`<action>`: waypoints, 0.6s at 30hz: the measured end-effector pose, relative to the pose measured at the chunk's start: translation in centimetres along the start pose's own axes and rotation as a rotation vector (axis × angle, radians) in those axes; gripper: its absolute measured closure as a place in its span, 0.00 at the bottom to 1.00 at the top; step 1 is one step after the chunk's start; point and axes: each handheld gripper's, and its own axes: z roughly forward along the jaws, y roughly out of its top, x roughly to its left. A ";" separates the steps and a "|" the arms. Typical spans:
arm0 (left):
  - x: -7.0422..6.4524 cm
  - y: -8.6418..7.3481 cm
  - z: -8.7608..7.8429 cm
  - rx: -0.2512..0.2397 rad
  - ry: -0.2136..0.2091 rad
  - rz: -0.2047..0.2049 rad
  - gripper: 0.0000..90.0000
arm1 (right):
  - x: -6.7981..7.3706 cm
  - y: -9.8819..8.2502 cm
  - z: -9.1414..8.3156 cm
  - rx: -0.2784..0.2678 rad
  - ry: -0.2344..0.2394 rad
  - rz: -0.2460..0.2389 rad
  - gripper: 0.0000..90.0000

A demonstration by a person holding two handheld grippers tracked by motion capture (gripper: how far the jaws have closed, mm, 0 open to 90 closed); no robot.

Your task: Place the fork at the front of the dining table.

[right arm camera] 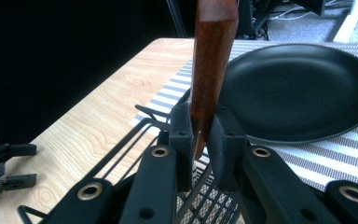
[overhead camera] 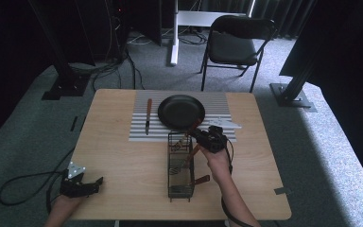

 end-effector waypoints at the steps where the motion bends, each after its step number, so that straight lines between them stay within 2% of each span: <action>1: 0.0 0.0 0.0 0.000 0.000 0.000 0.10 | 0.0 0.4 -0.4 -0.007 0.003 -0.009 0.90; 6: 0.0 0.0 0.0 0.000 0.001 0.001 0.10 | 0.2 1.4 -1.6 -0.033 0.014 -0.023 0.90; 17: 0.0 0.0 0.0 0.000 0.000 0.001 0.10 | 1.1 4.4 -5.8 -0.111 0.055 -0.052 0.90; 18: 0.0 0.0 0.0 0.000 0.000 0.001 0.10 | 1.1 4.4 -5.8 -0.111 0.055 -0.052 0.90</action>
